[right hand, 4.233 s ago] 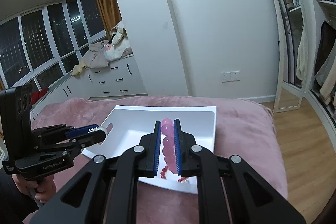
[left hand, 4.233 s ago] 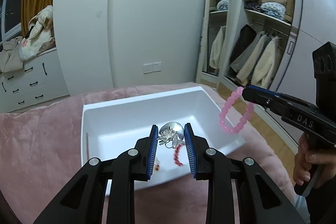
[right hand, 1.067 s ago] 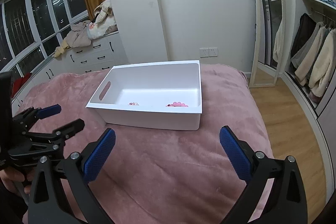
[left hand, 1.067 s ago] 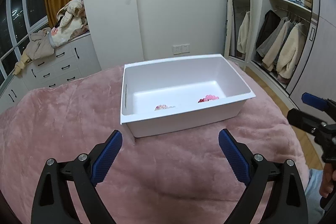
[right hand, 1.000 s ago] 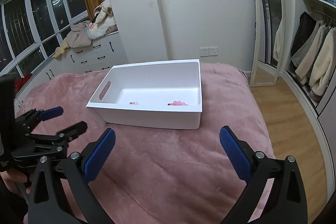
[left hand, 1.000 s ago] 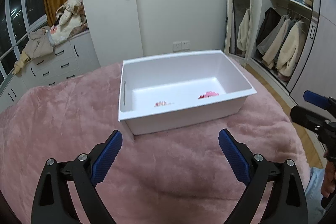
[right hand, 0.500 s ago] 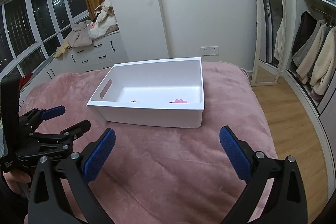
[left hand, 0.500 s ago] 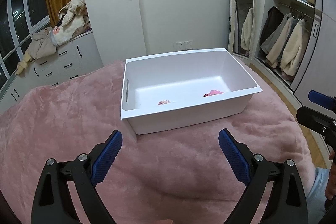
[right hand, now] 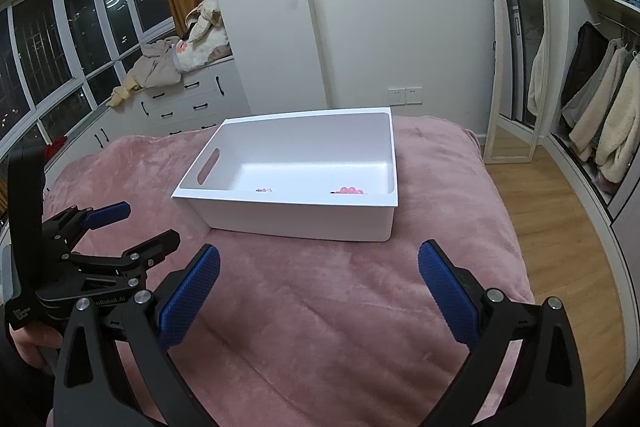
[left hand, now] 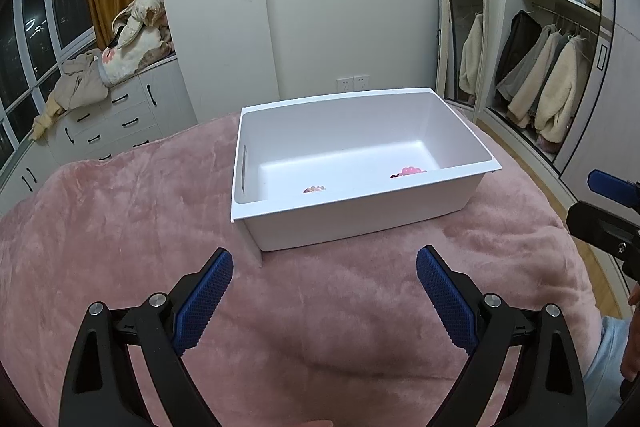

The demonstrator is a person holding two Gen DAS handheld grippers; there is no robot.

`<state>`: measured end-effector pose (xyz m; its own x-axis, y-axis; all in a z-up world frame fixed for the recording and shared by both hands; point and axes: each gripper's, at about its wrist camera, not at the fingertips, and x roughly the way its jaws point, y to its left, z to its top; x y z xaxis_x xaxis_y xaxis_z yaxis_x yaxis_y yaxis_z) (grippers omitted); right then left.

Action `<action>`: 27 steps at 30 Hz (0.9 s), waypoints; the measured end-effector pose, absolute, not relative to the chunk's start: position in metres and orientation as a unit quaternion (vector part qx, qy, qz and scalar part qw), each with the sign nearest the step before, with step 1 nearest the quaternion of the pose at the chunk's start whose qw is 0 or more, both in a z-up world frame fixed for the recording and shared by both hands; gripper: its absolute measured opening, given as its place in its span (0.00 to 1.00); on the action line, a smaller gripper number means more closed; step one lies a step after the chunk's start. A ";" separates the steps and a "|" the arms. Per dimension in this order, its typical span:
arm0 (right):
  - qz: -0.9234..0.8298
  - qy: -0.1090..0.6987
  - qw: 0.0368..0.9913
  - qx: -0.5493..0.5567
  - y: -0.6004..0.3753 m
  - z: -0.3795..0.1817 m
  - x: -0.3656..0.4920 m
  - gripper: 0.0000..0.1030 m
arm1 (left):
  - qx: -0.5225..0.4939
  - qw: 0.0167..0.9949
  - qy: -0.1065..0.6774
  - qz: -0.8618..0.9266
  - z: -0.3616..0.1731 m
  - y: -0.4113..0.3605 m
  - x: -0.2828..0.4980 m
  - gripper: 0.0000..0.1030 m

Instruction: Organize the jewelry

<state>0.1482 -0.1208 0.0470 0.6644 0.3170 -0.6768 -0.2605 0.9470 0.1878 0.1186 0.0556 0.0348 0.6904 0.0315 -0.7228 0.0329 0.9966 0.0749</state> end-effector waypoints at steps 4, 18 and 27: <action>0.157 0.377 0.912 0.038 -0.121 0.048 0.148 0.95 | 0.042 0.919 0.391 -0.003 0.036 0.055 0.118 0.91; 0.160 0.376 0.912 0.045 -0.123 0.048 0.147 0.95 | 0.052 0.921 0.386 -0.013 0.040 0.052 0.118 0.92; 0.161 0.377 0.911 0.045 -0.124 0.047 0.147 0.95 | 0.053 0.921 0.386 -0.009 0.039 0.051 0.118 0.91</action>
